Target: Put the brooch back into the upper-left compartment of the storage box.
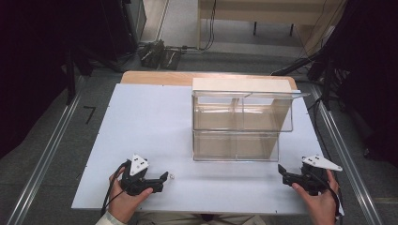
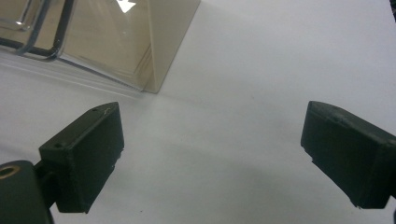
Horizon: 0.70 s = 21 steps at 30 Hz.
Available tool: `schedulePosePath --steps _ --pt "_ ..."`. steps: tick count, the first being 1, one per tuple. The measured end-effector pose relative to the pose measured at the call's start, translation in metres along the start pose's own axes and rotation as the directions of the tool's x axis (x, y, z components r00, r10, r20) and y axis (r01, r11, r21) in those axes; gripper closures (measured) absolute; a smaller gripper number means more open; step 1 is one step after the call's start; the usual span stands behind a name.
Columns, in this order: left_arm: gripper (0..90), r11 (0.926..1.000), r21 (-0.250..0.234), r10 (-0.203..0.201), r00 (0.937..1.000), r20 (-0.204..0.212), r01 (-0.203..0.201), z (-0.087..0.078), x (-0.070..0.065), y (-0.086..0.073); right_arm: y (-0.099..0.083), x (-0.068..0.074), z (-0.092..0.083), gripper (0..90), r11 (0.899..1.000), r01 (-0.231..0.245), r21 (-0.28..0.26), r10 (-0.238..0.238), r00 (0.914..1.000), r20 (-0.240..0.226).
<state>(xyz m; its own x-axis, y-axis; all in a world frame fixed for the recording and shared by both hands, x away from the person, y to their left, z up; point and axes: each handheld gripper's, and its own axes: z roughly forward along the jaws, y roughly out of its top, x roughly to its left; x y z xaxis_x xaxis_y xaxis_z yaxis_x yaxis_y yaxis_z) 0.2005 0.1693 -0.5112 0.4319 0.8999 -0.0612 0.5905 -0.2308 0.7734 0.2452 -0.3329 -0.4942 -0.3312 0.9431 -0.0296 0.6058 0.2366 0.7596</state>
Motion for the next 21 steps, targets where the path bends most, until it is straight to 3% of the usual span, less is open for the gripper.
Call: schedulePosePath --steps 7,21 --pt "14.7 1.0 0.001 0.009 0.9999 0.011 -0.009 0.002 -0.005 0.0 0.0 0.0 0.0 4.5 1.0 -0.003 0.003 0.003 1.0 -0.003" --pt "31.9 0.9996 0.017 0.021 0.9979 0.061 -0.022 0.005 -0.012 0.0 0.0 -0.001 0.001 4.5 1.0 0.002 0.003 -0.002 1.0 0.002"
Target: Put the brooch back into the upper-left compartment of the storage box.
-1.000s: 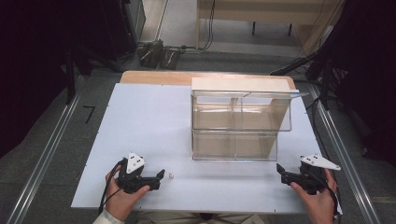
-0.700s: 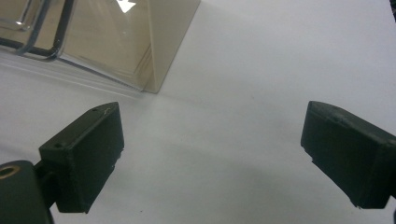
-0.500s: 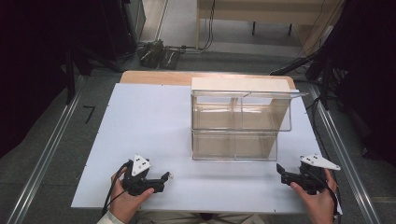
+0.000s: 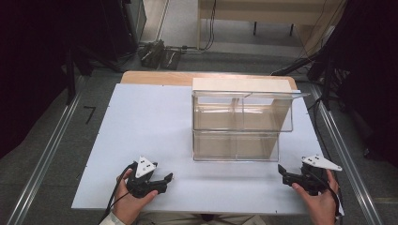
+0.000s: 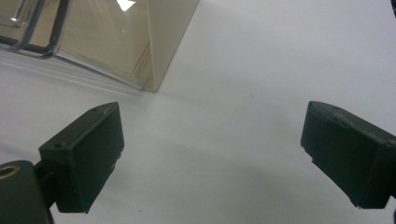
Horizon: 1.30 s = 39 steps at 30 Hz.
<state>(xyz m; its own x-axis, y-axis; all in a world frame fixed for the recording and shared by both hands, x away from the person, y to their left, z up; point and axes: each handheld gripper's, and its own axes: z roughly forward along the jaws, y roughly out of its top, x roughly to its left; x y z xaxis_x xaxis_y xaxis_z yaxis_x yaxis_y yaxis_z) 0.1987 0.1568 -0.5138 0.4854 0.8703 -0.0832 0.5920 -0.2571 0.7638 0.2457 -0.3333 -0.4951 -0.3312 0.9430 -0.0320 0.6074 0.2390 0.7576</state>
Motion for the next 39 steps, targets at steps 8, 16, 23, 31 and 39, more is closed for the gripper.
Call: schedulePosePath --steps 8,16,23,31,39 --pt "39.4 1.0 0.0 0.005 0.9999 0.013 -0.005 0.001 -0.003 0.001 0.0 0.0 0.0 4.5 1.0 -0.002 0.001 0.002 1.0 0.003" --pt "50.5 0.9998 0.003 0.019 0.9986 0.049 -0.019 0.003 -0.007 0.001 0.0 0.0 0.0 4.5 1.0 -0.001 0.001 0.001 1.0 0.003" --pt "57.0 0.9996 0.006 0.028 0.9975 0.064 -0.029 0.003 -0.008 0.001 0.0 0.0 0.0 4.5 1.0 -0.001 0.002 0.001 1.0 0.004" --pt "60.4 0.9991 0.006 0.042 0.9967 0.069 -0.043 0.004 -0.01 0.001 0.0 0.0 0.001 4.5 1.0 0.001 0.004 -0.001 1.0 0.004" --pt "68.9 0.9982 0.012 0.058 0.9933 0.101 -0.059 0.006 -0.011 0.001 0.0 0.0 0.001 4.6 1.0 -0.002 0.006 0.002 1.0 0.003"
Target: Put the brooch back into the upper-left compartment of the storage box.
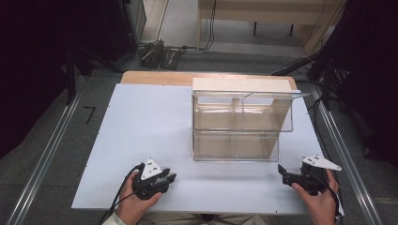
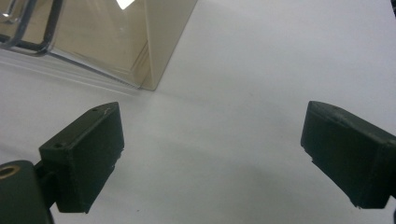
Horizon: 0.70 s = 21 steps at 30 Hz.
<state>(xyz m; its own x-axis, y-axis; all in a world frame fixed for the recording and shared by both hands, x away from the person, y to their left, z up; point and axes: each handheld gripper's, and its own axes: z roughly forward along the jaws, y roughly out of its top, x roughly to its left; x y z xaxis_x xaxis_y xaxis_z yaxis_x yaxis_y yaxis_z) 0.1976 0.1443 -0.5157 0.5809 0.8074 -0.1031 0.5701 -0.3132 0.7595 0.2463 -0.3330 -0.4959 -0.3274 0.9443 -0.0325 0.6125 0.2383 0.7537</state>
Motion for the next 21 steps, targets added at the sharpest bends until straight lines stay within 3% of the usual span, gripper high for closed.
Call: schedulePosePath --steps 15,21 --pt "85.2 0.9998 0.012 0.017 0.9997 0.017 -0.017 0.0007 -0.001 -0.001 -0.0002 -0.0004 0.0007 4.5 1.0 -0.002 0.005 0.002 1.0 0.001" --pt "87.4 0.9993 0.014 0.034 0.9991 0.024 -0.035 -0.0005 -0.0008 -0.001 -0.0002 -0.0006 0.0004 4.5 1.0 -0.001 0.003 0.001 1.0 0.002"
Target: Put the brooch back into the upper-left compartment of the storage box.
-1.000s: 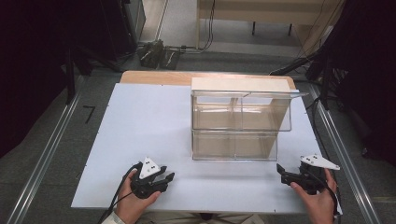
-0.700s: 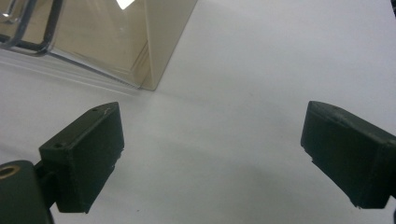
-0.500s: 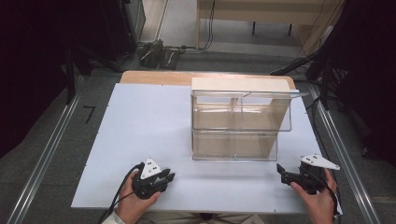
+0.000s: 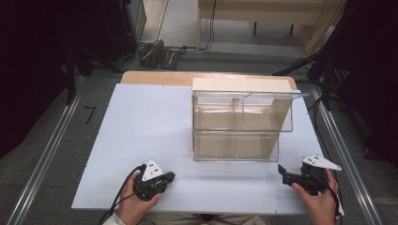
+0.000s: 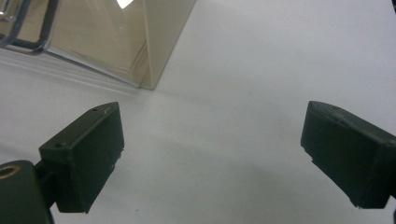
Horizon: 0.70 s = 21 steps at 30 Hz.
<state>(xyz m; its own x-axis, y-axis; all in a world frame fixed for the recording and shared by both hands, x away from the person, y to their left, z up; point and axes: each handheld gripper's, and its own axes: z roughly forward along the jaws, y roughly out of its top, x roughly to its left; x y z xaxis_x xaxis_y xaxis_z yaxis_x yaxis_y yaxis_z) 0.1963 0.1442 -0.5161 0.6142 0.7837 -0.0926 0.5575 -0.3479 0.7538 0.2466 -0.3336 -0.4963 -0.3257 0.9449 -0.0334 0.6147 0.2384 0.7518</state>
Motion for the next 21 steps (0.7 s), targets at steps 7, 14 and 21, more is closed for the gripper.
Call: schedulePosePath --steps 7,14,21 --pt "90.0 0.9998 -0.016 -0.009 0.9999 0.014 0.01 -0.003 0.001 0.0 0.0 0.0 0.0 4.6 1.0 -0.001 0.0 0.001 1.0 -0.001" --pt "90.0 0.9988 -0.044 -0.022 0.9993 0.03 0.023 -0.008 0.002 0.002 0.0 0.0 0.0 4.5 1.0 0.0 -0.001 0.0 1.0 -0.001" --pt "90.0 0.9976 -0.057 -0.035 0.9979 0.054 0.038 -0.013 0.004 0.005 0.0 0.0 0.0 4.5 1.0 0.001 0.001 -0.001 1.0 0.0"
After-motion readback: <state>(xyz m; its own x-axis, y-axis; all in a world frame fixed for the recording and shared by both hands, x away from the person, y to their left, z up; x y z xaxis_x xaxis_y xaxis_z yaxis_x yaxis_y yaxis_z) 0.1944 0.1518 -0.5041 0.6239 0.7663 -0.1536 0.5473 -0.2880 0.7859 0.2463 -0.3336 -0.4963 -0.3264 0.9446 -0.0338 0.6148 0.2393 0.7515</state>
